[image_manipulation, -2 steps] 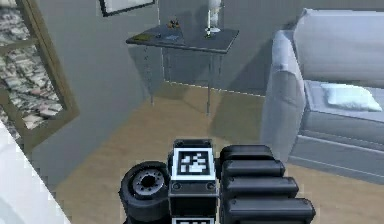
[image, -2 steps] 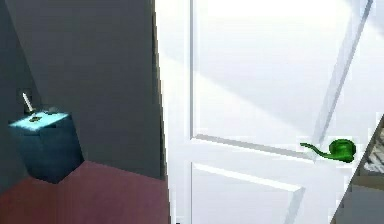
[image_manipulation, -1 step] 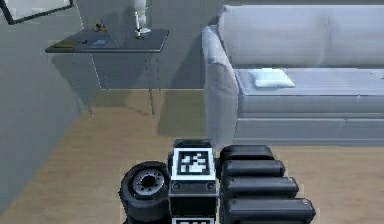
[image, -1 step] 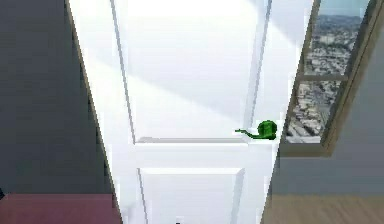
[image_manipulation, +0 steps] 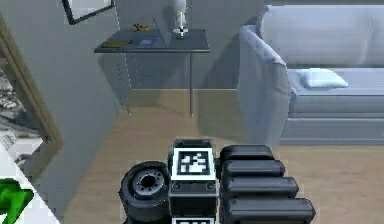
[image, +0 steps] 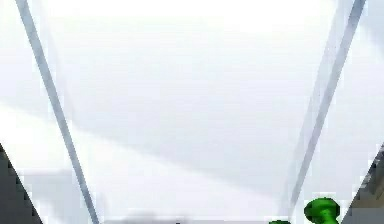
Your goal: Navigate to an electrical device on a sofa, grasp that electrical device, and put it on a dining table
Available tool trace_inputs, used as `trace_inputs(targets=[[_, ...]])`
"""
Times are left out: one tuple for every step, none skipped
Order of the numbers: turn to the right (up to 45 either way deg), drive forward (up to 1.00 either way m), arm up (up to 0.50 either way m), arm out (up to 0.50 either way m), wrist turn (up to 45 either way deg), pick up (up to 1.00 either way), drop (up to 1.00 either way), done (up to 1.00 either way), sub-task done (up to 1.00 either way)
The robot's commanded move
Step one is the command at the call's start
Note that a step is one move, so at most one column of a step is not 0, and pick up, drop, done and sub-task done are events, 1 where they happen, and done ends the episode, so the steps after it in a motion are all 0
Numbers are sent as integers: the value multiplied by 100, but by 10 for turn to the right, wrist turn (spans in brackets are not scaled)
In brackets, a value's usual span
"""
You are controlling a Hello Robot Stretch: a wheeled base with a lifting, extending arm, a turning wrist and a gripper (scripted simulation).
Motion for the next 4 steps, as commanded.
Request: trace_inputs(targets=[[-450, 0, 0, 0, 0, 0, 0, 0, 0], [-420, 0, 0, 0, 0, 0, 0, 0, 0], [0, 25, 0, 0, 0, 0, 0, 0, 0], [-210, 0, 0, 0, 0, 0, 0, 0, 0]])
